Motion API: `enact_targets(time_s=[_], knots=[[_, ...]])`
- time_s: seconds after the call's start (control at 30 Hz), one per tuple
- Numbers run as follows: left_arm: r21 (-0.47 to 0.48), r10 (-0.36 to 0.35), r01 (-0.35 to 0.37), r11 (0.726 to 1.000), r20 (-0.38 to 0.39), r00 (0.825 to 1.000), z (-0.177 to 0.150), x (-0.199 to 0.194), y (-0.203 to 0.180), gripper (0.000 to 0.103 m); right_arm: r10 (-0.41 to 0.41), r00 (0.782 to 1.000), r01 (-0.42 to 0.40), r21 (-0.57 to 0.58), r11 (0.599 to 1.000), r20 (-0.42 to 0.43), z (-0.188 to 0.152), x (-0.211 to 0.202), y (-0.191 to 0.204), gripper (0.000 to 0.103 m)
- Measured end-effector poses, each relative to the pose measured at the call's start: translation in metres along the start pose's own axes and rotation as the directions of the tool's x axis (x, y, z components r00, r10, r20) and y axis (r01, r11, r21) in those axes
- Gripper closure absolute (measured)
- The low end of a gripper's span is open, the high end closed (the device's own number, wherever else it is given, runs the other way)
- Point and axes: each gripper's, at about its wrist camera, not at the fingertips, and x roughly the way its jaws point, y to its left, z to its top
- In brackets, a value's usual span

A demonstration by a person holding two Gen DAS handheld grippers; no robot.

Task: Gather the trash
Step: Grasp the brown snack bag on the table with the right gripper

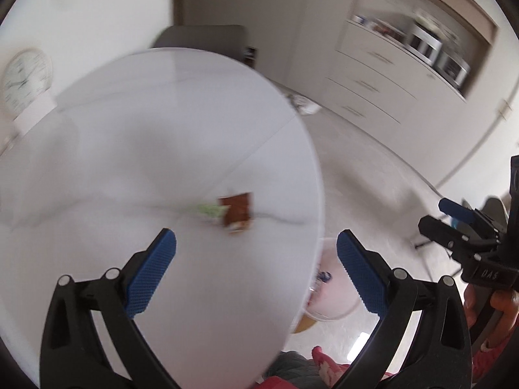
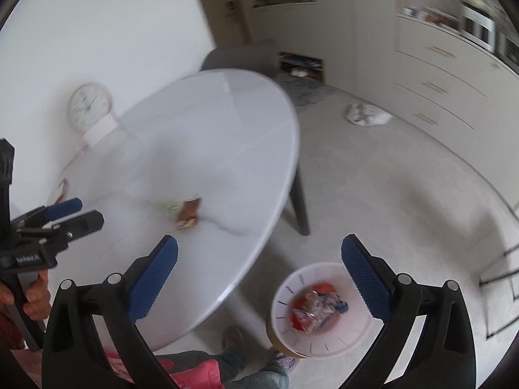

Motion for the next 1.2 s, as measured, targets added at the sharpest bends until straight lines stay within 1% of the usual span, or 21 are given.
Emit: enact_targets(time_s=[0.1,0.2,0.3,0.33,0.4,0.43,0.53,0.6,0.63,0.7,0.73,0.77,0.87,1.03,1.2], knots=[[-0.051,0.045,-0.045,0.998,-0.001,0.999,-0.003,-0.002,0.031,0.008,0.031,0.999,-0.032,-0.052,0.998,-0.034,0.007,0.025,0.027,0.003],[-0.094,0.071,-0.071,0.993,0.0,0.997,-0.005,-0.004,0.054,0.008,0.049,0.995,-0.058,-0.099,0.993,-0.086,0.013,0.059,0.052,0.003],[-0.117,0.092,-0.091,0.989,0.004,0.996,-0.008,-0.004,0.072,0.008,0.072,0.987,-0.09,-0.12,0.989,-0.147,0.017,0.1,0.075,0.004],[-0.125,0.098,-0.097,0.987,0.004,0.995,-0.009,-0.004,0.077,0.008,0.068,0.984,-0.09,-0.125,0.988,-0.167,0.018,0.115,0.082,0.005],[-0.138,0.103,-0.102,0.985,0.001,0.995,-0.01,-0.005,0.088,0.008,0.068,0.978,-0.097,-0.14,0.985,-0.195,0.016,0.136,0.094,0.012],[-0.149,0.103,-0.102,0.984,-0.005,0.995,-0.011,-0.003,0.093,0.008,0.054,0.974,-0.091,-0.161,0.983,-0.219,0.015,0.152,0.101,0.014],[-0.171,0.104,-0.106,0.98,-0.022,0.994,-0.014,0.002,0.106,0.008,0.021,0.963,-0.079,-0.207,0.975,-0.27,0.008,0.181,0.113,0.021],[-0.177,0.107,-0.111,0.978,-0.031,0.994,-0.017,0.005,0.114,0.008,-0.01,0.955,-0.061,-0.23,0.971,-0.295,0.006,0.194,0.117,0.028],[-0.179,0.108,-0.113,0.977,-0.037,0.993,-0.017,0.007,0.118,0.008,-0.021,0.952,-0.054,-0.235,0.971,-0.307,0.005,0.2,0.118,0.03],[-0.182,0.108,-0.114,0.977,-0.045,0.993,-0.017,0.01,0.123,0.008,-0.028,0.946,-0.05,-0.233,0.971,-0.322,0.005,0.206,0.119,0.034],[-0.185,0.105,-0.112,0.976,-0.048,0.993,-0.017,0.013,0.126,0.008,-0.035,0.944,-0.046,-0.236,0.971,-0.328,0.005,0.209,0.12,0.041],[-0.187,0.103,-0.11,0.976,-0.051,0.993,-0.017,0.014,0.127,0.008,-0.045,0.943,-0.039,-0.245,0.969,-0.329,0.005,0.21,0.12,0.043],[-0.188,0.097,-0.106,0.977,-0.057,0.994,-0.016,0.02,0.128,0.008,-0.058,0.944,-0.03,-0.259,0.965,-0.324,0.006,0.207,0.119,0.061],[-0.138,0.091,-0.1,0.985,-0.066,0.994,-0.012,0.038,0.115,0.008,-0.041,0.949,-0.031,-0.222,0.975,-0.312,0.008,0.194,0.109,0.062],[-0.036,0.075,-0.079,0.996,-0.088,0.993,-0.005,0.082,0.083,0.008,-0.019,0.964,-0.024,-0.158,0.987,-0.266,0.012,0.157,0.084,0.062]])
